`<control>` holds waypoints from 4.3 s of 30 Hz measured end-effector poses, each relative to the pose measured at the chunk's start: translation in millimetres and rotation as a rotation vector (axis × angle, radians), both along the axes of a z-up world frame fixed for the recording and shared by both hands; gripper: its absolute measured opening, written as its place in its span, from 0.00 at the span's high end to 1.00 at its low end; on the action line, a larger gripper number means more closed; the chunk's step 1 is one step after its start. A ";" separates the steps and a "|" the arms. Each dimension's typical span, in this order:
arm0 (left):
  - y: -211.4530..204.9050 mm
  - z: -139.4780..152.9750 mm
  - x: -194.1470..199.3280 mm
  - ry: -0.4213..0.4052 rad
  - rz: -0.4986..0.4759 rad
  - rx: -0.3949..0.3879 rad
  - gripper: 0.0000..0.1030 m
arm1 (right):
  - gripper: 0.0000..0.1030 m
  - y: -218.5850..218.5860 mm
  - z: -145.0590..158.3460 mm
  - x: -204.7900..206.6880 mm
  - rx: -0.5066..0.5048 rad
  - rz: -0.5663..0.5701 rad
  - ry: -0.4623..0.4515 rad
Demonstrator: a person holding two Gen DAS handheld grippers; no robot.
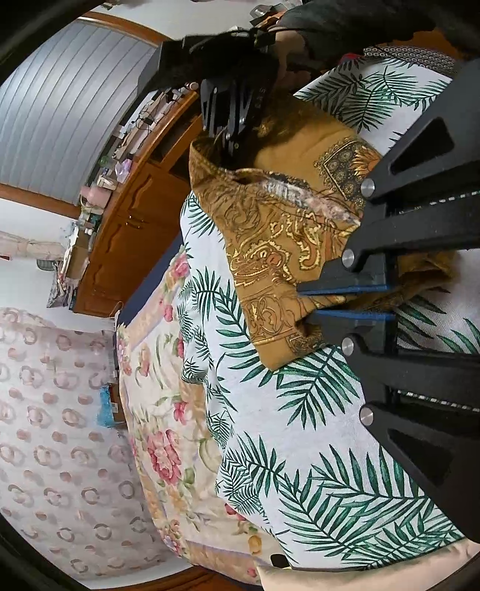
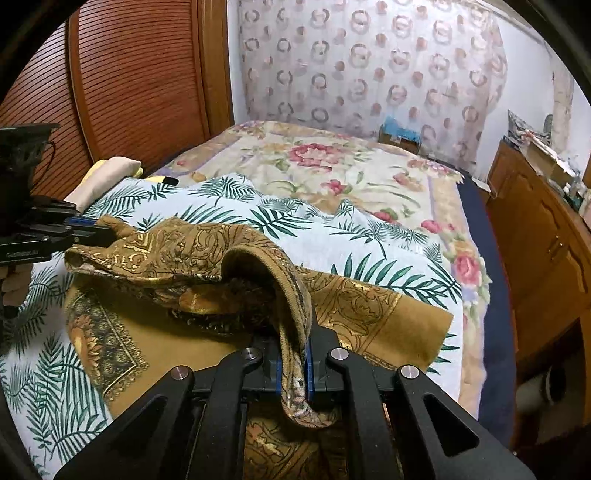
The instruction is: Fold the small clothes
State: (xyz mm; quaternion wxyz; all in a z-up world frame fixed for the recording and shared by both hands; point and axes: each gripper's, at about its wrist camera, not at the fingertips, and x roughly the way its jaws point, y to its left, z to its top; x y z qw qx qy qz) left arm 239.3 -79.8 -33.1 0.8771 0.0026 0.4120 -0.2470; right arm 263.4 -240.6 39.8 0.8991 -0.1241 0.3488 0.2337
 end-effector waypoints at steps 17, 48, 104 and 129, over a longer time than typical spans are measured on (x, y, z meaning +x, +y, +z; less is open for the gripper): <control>25.8 9.8 -2.2 -0.070 0.025 -0.056 0.37 | 0.54 -6.7 30.3 10.9 0.031 -0.129 -0.044; 22.2 -32.1 58.0 0.138 0.045 -0.087 0.32 | 0.46 -61.5 -30.0 -61.8 0.099 -0.323 0.119; 126.5 93.7 -80.1 -0.334 0.220 -0.167 0.94 | 0.90 23.2 48.1 -85.6 0.129 0.126 -0.230; 299.4 1.4 -155.1 -0.283 0.693 -0.145 0.94 | 0.90 287.7 47.4 27.3 -0.113 0.621 -0.312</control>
